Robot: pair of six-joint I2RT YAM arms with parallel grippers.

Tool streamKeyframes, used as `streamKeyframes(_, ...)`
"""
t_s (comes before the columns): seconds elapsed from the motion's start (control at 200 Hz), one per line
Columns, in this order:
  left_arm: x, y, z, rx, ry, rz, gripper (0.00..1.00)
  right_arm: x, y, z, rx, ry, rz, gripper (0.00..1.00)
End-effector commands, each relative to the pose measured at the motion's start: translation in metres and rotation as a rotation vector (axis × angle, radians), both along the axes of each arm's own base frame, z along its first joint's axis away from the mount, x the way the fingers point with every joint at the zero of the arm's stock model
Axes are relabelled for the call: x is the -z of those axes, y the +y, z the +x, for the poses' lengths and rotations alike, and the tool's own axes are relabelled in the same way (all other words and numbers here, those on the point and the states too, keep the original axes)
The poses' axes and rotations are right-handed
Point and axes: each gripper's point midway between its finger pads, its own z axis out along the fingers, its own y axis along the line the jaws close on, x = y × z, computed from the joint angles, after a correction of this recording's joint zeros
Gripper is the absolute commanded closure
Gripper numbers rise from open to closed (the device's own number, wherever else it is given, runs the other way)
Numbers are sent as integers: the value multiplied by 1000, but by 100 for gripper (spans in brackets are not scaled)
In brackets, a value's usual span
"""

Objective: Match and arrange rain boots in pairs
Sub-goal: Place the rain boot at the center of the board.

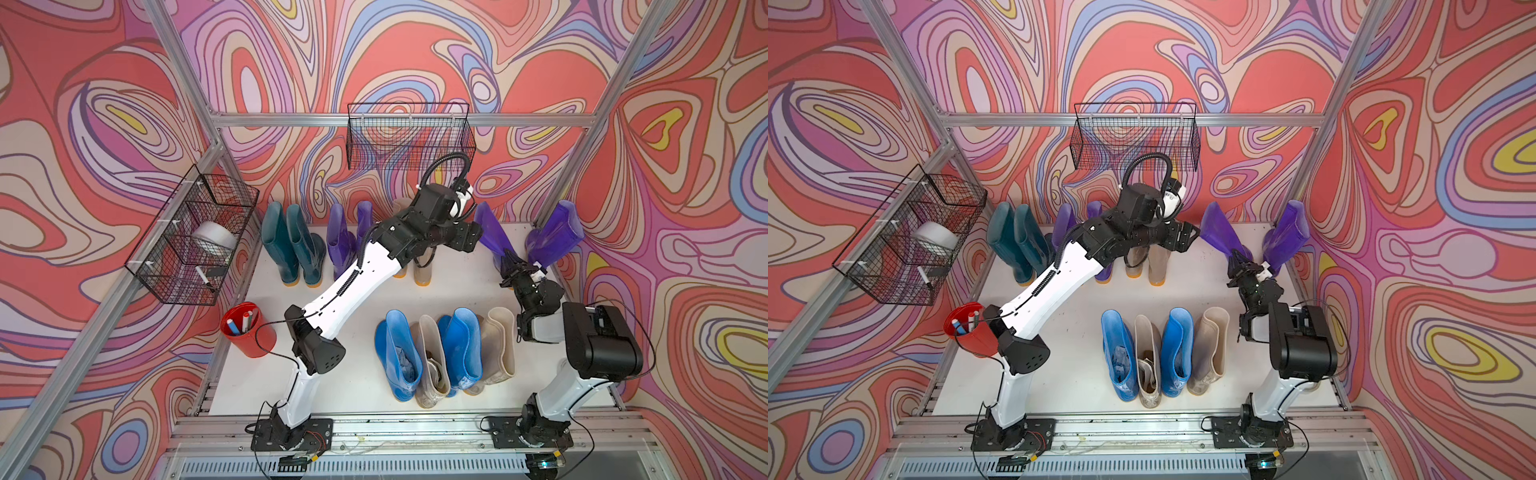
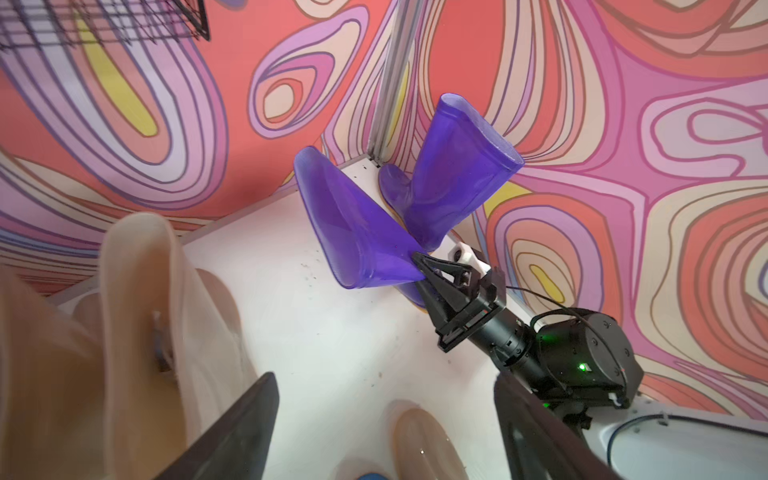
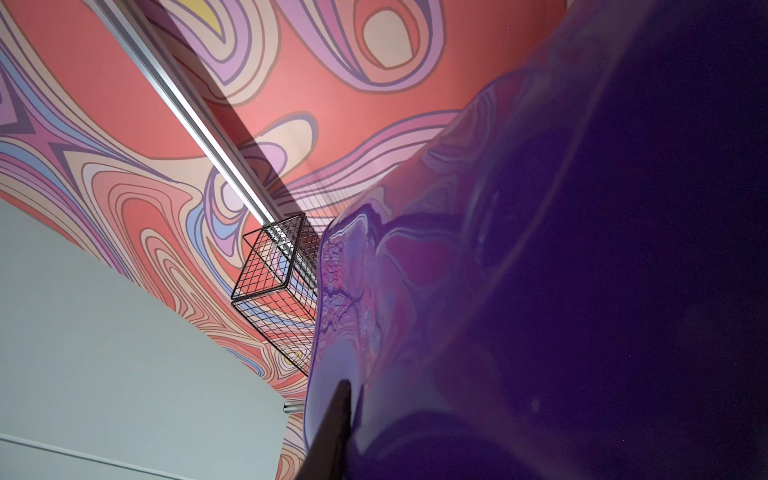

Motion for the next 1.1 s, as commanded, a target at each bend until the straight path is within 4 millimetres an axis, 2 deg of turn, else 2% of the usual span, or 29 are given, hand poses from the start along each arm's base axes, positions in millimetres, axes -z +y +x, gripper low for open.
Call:
streamKeyframes(0.0, 8, -19, 7, 28, 88, -93, 17, -47, 5, -7, -22, -162, -49, 84)
streamKeyframes(0.22, 36, -29, 31, 10, 223, -168, 18, -54, 8, -7, -39, -187, -87, 89)
streamKeyframes(0.476, 52, -29, 51, -21, 271, -202, 16, -55, 12, -9, -50, -197, -107, 90)
streamKeyframes(1.092, 73, -52, 67, 3, 349, -299, 21, -68, 21, -18, -96, -237, -151, 91)
